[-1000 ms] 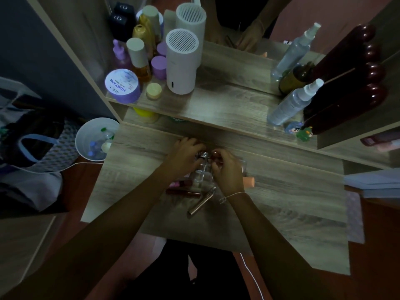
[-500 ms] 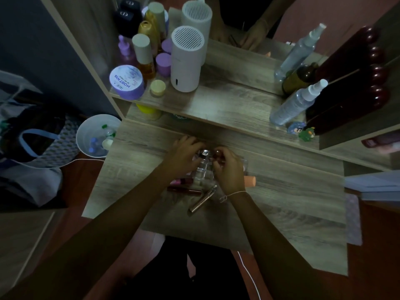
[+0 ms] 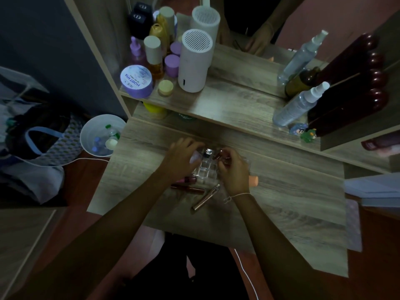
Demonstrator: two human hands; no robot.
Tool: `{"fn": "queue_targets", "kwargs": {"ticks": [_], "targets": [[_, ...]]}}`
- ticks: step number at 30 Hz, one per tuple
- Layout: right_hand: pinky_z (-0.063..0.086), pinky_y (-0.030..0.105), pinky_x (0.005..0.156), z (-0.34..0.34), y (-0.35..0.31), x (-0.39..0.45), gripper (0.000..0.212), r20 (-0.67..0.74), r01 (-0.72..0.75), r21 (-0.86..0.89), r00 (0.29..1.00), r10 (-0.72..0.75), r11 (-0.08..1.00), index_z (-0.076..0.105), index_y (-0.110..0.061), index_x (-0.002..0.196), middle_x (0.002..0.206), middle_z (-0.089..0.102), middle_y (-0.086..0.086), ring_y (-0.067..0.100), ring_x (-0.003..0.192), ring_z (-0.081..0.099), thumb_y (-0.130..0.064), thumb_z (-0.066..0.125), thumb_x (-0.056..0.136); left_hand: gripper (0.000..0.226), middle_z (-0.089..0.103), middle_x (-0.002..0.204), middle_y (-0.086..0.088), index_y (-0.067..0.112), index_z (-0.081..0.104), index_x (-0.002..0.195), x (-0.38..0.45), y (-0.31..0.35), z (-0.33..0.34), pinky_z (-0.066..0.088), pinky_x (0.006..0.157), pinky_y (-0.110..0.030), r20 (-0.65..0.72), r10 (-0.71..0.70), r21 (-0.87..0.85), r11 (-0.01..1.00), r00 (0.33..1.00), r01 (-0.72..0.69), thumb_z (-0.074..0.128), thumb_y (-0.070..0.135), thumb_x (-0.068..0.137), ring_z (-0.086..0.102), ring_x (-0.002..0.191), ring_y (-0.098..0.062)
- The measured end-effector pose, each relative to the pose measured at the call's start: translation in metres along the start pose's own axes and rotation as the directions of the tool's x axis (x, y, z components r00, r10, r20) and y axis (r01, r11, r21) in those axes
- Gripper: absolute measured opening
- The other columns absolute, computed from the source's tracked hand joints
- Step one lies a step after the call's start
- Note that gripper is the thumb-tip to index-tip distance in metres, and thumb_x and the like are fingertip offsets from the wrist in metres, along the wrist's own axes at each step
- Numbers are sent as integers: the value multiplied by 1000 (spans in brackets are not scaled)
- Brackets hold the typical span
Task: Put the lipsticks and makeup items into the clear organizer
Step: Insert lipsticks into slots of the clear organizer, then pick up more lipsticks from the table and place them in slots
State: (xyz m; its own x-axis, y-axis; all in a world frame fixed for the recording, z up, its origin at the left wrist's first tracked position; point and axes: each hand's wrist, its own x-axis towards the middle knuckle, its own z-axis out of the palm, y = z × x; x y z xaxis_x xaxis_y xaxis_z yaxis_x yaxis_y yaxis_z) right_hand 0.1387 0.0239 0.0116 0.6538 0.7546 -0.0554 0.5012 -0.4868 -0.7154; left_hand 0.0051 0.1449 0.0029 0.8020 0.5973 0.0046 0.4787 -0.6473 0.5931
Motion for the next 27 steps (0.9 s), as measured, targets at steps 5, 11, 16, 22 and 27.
{"fn": "queue_targets", "kwargs": {"ticks": [5,11,16,22,27], "targets": [[53,33,88,-3,-2,-15,39,-52,-16,29,998,18,999,57,-15,118,107,67,4,16,95,61,-9,69,81,43,56,120,-14,12,53,125,-15,2,-5,39,91,-42,-84,-48,-53,998,995,43,65,19,84,50,109,-29],[53,34,76,5,1,-56,26,-53,-47,-9,997,47,999,57,-14,105,101,57,4,18,88,59,-16,68,82,19,64,102,-14,10,61,105,-61,-6,-1,39,83,-36,-267,-169,-102,984,949,147,64,9,85,57,95,-29],[45,34,86,22,7,-72,26,160,33,-125,987,-13,992,63,-14,109,113,59,10,25,107,54,-18,67,84,12,66,89,-16,8,64,93,-89,-19,14,44,71,-38,-112,-172,70,981,979,180,57,15,84,60,80,-34],[44,43,95,38,8,-69,32,260,117,-228,964,-55,967,65,-9,110,112,59,16,32,108,52,-20,69,80,27,67,93,-15,7,64,99,-100,-27,24,46,70,-41,-33,-191,120,974,981,194,49,27,87,60,82,-35],[43,43,89,49,13,-67,30,326,174,-358,944,-51,918,64,-12,107,112,59,13,31,104,52,-26,64,80,20,68,98,-15,10,63,104,-94,-27,31,45,73,-41,-50,-180,110,977,982,185,68,13,84,60,87,-35]]}}
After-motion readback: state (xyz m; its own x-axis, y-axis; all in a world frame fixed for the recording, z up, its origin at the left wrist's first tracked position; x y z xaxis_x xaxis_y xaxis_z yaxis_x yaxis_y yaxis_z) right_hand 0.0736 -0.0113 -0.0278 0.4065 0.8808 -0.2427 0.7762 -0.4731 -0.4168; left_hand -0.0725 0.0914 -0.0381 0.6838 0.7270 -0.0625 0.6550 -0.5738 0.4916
